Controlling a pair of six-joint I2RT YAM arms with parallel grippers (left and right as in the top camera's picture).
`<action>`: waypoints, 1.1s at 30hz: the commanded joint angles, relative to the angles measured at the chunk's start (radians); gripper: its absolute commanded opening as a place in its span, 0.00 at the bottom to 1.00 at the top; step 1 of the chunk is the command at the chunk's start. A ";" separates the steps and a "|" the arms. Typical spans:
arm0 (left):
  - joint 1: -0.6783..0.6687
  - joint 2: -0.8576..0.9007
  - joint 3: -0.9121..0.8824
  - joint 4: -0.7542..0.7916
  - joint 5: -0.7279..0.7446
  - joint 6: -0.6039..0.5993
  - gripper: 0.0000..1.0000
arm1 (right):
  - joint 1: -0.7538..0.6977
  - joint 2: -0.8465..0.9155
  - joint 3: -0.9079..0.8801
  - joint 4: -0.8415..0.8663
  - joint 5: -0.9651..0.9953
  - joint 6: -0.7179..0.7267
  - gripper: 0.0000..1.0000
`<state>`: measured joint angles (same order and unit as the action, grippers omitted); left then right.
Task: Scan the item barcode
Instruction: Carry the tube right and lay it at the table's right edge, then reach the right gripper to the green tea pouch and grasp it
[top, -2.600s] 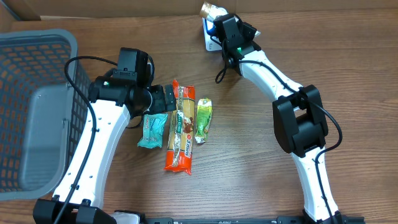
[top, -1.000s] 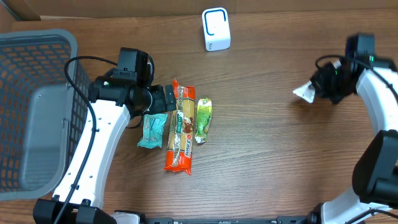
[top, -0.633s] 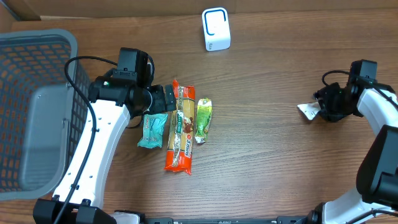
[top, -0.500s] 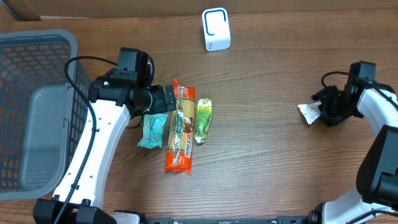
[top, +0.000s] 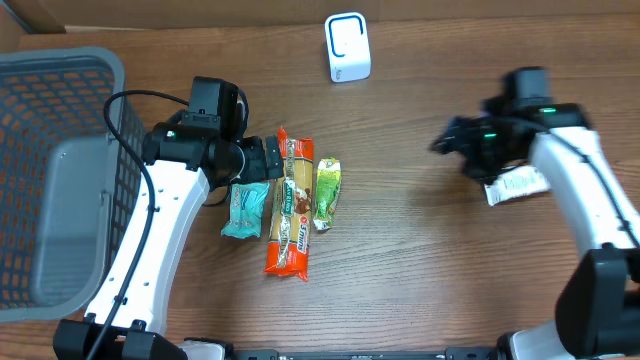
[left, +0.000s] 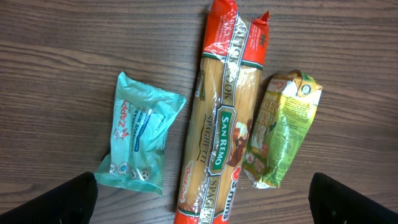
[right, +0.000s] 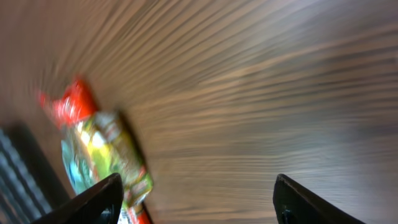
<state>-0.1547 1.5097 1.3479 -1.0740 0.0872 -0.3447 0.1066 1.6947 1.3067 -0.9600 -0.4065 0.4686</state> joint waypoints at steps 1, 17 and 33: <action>0.008 0.007 0.005 0.001 0.010 0.008 1.00 | 0.158 0.024 -0.028 0.060 0.022 0.065 0.77; 0.008 0.007 0.005 0.001 0.010 0.008 1.00 | 0.604 0.109 -0.045 0.265 0.319 0.360 0.77; 0.008 0.007 0.005 0.001 0.010 0.008 1.00 | 0.639 0.212 -0.046 0.259 0.413 0.365 0.66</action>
<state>-0.1547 1.5097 1.3479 -1.0740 0.0868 -0.3447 0.7609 1.8957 1.2663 -0.6819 -0.0387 0.8303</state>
